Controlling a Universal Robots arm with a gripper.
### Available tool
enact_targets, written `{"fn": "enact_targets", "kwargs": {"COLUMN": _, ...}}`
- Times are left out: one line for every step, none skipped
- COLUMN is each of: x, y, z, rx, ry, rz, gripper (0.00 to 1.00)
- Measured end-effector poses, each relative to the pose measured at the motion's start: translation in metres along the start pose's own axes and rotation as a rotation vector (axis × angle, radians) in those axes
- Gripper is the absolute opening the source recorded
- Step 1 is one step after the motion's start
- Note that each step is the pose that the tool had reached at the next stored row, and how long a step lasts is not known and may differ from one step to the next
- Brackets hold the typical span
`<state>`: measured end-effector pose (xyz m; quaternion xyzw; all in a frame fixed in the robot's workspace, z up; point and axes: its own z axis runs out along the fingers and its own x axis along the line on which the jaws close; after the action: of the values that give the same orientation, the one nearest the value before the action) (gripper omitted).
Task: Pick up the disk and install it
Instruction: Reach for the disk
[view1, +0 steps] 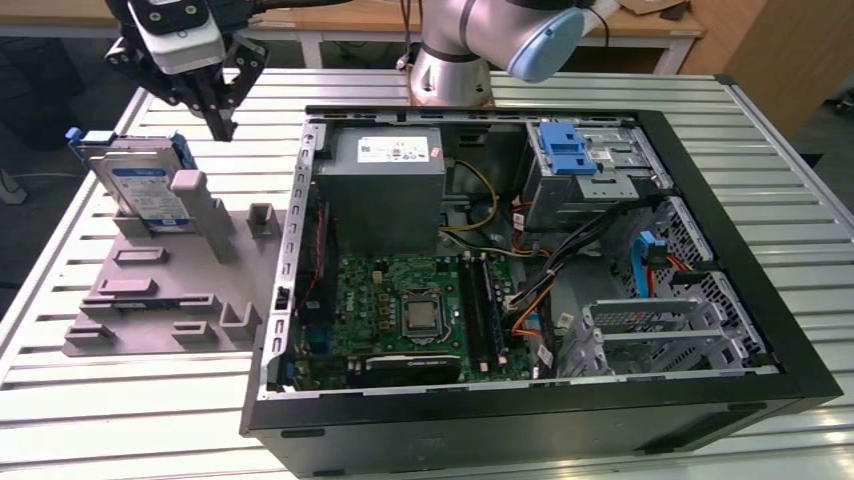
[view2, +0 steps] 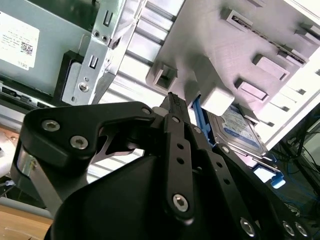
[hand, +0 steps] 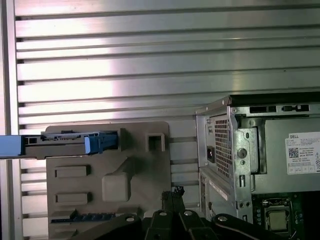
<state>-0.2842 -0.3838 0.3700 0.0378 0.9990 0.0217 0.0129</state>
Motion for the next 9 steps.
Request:
{"fn": "enact_targets", "kwargs": {"x": 0.0021, "y": 0.0008, "z": 0.0002, "rx": 0.0, "ry": 0.0, "rz": 0.0, "gripper": 0.11}}
{"fn": "enact_targets", "kwargs": {"x": 0.0046, "y": 0.0017, "z": 0.0005, "rx": -0.0001, "ry": 0.0, "rz": 0.0, "gripper": 0.11}}
{"fn": "enact_targets", "kwargs": {"x": 0.0071, "y": 0.0028, "z": 0.0006, "rx": -0.0001, "ry": 0.0002, "rz": 0.0, "gripper": 0.11}}
{"fn": "enact_targets", "kwargs": {"x": 0.0094, "y": 0.004, "z": 0.0009, "rx": -0.0001, "ry": 0.0003, "rz": 0.0, "gripper": 0.11}}
{"fn": "enact_targets", "kwargs": {"x": 0.0113, "y": 0.005, "z": 0.001, "rx": 0.0, "ry": 0.0007, "rz": 0.0, "gripper": 0.11}}
{"fn": "enact_targets", "kwargs": {"x": 0.0128, "y": 0.0056, "z": 0.0011, "rx": 0.0, "ry": 0.0009, "rz": 0.0, "gripper": 0.11}}
{"fn": "enact_targets", "kwargs": {"x": 0.0137, "y": 0.0057, "z": 0.0012, "rx": 0.0, "ry": 0.0009, "rz": 0.0, "gripper": 0.11}}
{"fn": "enact_targets", "kwargs": {"x": 0.0139, "y": 0.0057, "z": 0.0013, "rx": 0.0, "ry": 0.0009, "rz": 0.0, "gripper": 0.11}}
{"fn": "enact_targets", "kwargs": {"x": 0.0139, "y": 0.0057, "z": 0.0013, "rx": 0.0, "ry": 0.0009, "rz": 0.0, "gripper": 0.11}}
